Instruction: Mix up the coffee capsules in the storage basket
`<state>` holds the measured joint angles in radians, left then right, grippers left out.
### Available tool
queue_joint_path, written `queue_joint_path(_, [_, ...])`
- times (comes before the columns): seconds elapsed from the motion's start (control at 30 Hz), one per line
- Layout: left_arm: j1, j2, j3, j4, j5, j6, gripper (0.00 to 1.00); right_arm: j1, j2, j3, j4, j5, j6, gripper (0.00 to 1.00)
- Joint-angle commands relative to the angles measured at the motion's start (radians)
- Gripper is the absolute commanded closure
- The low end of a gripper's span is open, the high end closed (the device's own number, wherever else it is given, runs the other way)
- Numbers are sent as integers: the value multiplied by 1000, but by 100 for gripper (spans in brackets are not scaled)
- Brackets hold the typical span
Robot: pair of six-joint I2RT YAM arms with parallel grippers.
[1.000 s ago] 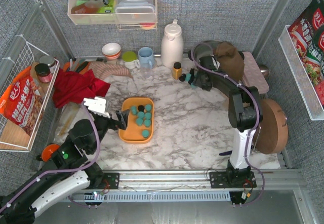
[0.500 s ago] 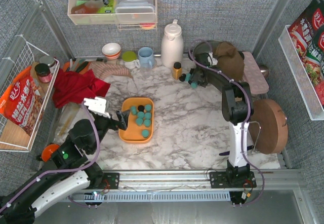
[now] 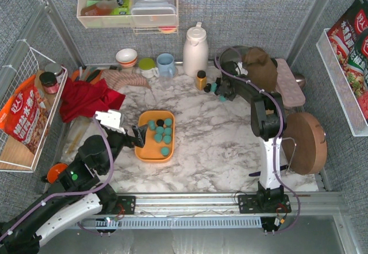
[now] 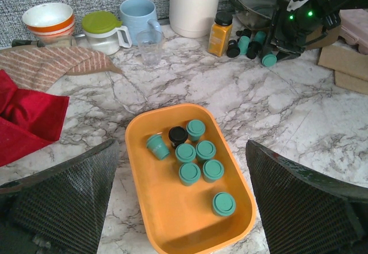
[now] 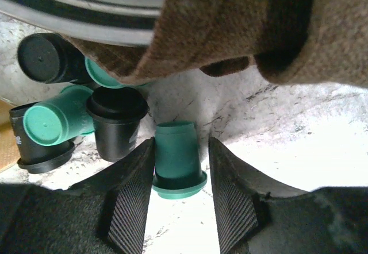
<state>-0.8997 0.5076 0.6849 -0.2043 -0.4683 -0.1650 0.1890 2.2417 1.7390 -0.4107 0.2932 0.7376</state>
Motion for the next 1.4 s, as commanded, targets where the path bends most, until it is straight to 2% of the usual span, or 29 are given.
queue_joint_path(0.0, [2, 1, 2, 19, 0, 1, 1, 1, -4, -13, -7, 1, 32, 54])
queue_joint_path(0.23, [2, 6, 2, 19, 5, -4, 1, 1, -35, -44, 4, -17, 5, 64])
queue_joint_path(0.4, [2, 8, 2, 27, 10, -4, 1, 1, -144, -167, 72, -30, -31, 77])
queue_joint_path(0.5, [2, 10, -3, 36, 4, -1, 1, 1, -221, -245, 107, -52, -63, 81])
queue_joint_path(0.67, [2, 26, -8, 49, -1, 4, 1, 9, -362, -367, 150, -128, -153, 82])
queue_joint_path(0.93, [2, 78, -57, 155, 35, 12, 1, 84, -628, -558, 256, -353, -392, 82])
queue_joint_path(1.07, [2, 108, -153, 354, 158, 61, 1, 133, -747, -661, 355, -458, -431, 82])
queue_joint_path(1.2, [1, 166, -294, 669, 309, 142, 1, 176, -837, -734, 444, -526, -411, 82])
queue_joint_path(1.3, [1, 261, -367, 900, 377, 211, 1, 204, -867, -791, 503, -596, -395, 82])
queue_joint_path(1.37, [1, 352, -362, 973, 411, 266, 1, 223, -881, -806, 534, -634, -385, 82])
